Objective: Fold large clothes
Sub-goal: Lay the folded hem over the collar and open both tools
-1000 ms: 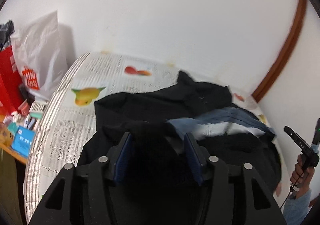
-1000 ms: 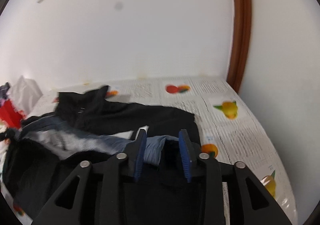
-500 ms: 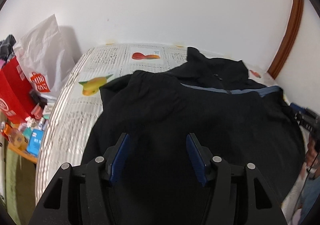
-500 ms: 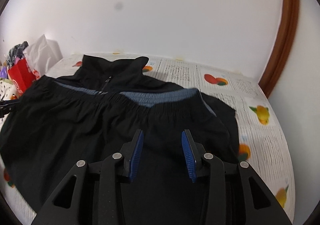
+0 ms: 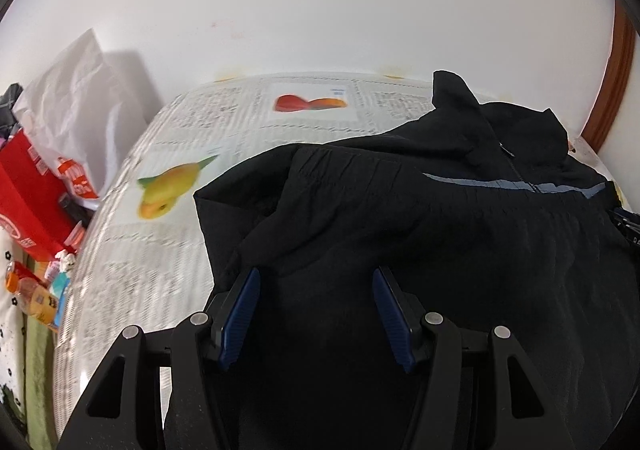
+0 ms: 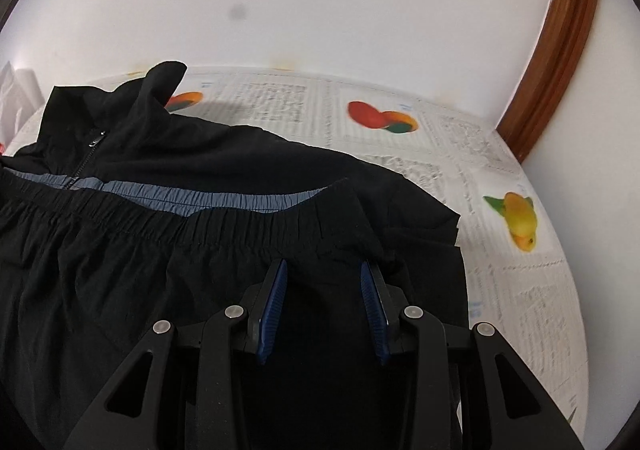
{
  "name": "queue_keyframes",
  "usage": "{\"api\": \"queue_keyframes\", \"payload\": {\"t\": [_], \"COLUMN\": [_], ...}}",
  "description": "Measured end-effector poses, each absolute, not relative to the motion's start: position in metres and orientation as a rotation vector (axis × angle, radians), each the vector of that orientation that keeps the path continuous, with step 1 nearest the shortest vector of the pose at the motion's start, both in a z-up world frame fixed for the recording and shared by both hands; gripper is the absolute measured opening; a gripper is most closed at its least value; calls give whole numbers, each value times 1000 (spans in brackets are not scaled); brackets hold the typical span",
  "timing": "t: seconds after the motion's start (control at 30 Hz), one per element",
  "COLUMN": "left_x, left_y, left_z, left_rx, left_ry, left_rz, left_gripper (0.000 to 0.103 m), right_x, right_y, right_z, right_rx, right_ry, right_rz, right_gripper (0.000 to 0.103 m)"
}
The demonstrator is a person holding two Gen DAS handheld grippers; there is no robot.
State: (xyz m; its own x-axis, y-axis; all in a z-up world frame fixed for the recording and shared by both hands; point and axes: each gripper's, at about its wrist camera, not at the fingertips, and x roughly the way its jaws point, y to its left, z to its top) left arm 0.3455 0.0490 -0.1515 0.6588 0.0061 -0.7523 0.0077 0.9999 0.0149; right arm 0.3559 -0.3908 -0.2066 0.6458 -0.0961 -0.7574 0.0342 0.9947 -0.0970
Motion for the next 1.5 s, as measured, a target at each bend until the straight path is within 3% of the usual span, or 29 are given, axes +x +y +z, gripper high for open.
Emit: {"api": "queue_keyframes", "payload": {"t": [0.47, 0.87, 1.17, 1.5], "left_x": [381, 380, 355, 292], "left_y": [-9, -14, 3, 45], "left_z": [-157, -154, -136, -119], "left_rx": [47, 40, -9, -60], "left_ry": [841, 849, 851, 858], "left_rz": [-15, -22, -50, -61], "left_gripper": [57, 58, 58, 58], "right_x": [378, 372, 328, 319], "right_y": [-459, -470, -410, -292], "right_z": [-212, -203, -164, -183], "right_rx": [-28, 8, 69, 18], "right_ry": [876, 849, 824, 894], "right_rz": [-92, -90, 7, 206], "right_gripper": [37, 40, 44, 44]}}
